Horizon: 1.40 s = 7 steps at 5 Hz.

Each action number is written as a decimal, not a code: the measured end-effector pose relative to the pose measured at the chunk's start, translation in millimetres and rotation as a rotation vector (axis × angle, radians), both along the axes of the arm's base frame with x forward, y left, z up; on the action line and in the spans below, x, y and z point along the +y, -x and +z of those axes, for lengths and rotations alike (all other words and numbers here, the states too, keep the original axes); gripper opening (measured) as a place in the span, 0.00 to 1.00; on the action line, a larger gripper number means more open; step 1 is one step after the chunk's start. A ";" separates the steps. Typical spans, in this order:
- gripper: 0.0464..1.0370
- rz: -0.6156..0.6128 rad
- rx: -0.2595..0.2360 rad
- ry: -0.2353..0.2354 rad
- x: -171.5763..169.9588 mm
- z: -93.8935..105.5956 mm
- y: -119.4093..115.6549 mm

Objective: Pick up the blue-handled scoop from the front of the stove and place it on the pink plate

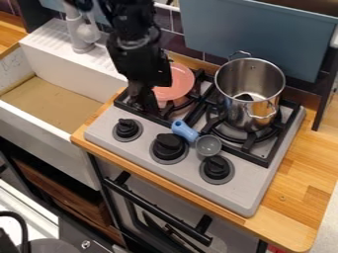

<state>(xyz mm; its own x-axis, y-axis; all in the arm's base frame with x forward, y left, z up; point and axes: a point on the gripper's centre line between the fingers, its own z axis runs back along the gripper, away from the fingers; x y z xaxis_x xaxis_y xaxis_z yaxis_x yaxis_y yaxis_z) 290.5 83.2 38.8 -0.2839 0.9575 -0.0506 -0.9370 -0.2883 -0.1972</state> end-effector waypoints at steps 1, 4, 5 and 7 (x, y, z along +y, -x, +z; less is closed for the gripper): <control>0.96 -0.002 -0.014 -0.003 -3.7 0.9 -9.2; 0.96 -0.019 0.059 0.001 -12.7 -22.7 -18.8; 0.96 -0.016 0.070 0.001 -14.2 -25.5 -30.1; 0.96 -0.035 0.073 -0.033 -26.2 -37.2 -32.1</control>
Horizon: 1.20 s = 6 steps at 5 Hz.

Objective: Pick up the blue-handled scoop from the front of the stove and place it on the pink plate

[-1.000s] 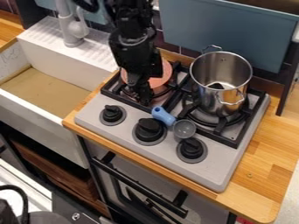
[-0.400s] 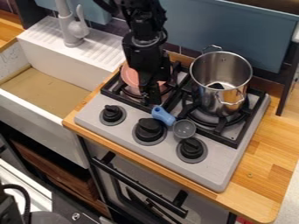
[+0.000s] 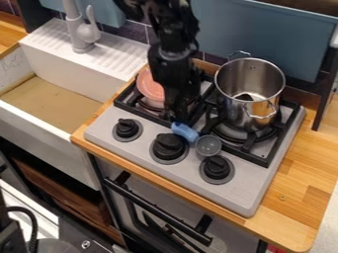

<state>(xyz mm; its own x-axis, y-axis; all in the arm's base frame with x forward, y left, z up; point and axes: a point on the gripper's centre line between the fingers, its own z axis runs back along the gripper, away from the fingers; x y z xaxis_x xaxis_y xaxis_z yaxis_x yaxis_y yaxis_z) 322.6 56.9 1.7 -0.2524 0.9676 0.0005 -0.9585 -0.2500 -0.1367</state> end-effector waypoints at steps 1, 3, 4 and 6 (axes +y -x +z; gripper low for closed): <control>0.96 -0.021 0.023 0.013 -4.0 -6.5 9.9; 0.96 -0.052 0.021 0.005 -11.0 -9.7 23.9; 0.96 -0.051 0.012 -0.026 -13.2 -12.4 25.6; 0.67 -0.012 -0.012 -0.048 -18.3 -16.3 20.4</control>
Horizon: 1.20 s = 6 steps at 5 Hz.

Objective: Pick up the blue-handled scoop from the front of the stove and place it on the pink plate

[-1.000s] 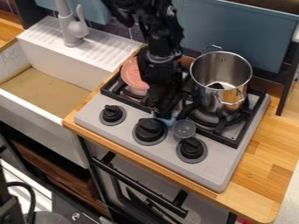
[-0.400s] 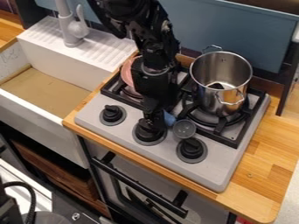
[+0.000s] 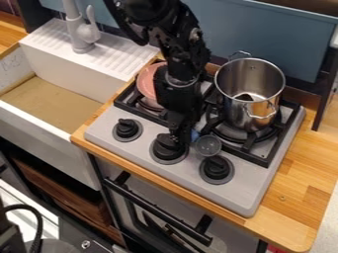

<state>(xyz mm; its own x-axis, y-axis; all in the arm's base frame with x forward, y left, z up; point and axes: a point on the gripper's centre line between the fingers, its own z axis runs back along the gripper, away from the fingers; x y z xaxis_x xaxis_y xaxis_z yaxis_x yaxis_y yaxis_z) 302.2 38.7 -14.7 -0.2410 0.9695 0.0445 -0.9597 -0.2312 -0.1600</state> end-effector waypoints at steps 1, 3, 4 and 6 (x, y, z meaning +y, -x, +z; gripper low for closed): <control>0.37 0.004 0.042 -0.010 -3.3 -9.2 2.9; 0.25 0.014 0.041 -0.001 -2.3 -9.7 3.5; 0.25 0.001 0.054 0.030 2.1 -8.5 6.0; 0.25 -0.261 0.108 0.083 16.1 25.2 14.3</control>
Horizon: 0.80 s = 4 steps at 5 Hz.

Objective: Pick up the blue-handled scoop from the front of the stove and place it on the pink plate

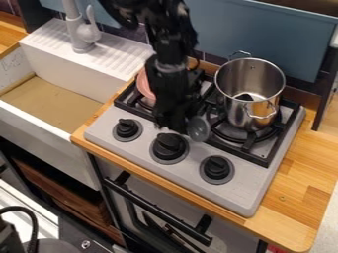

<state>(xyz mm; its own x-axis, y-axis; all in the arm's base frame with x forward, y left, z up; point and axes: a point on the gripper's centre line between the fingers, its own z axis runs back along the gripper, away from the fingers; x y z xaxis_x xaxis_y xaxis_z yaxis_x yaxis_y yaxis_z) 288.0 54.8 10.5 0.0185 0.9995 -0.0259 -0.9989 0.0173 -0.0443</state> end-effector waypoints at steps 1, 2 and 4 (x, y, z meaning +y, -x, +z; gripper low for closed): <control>0.25 -0.086 0.012 0.024 8.3 12.8 6.4; 0.25 -0.075 -0.030 0.044 15.7 32.0 8.3; 0.25 -0.007 -0.156 0.046 7.7 78.7 -9.3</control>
<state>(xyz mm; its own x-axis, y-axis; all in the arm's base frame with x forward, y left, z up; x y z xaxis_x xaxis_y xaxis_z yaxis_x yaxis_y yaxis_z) 297.3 62.5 89.2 0.0325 0.9972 -0.0677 -0.9797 0.0184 -0.1994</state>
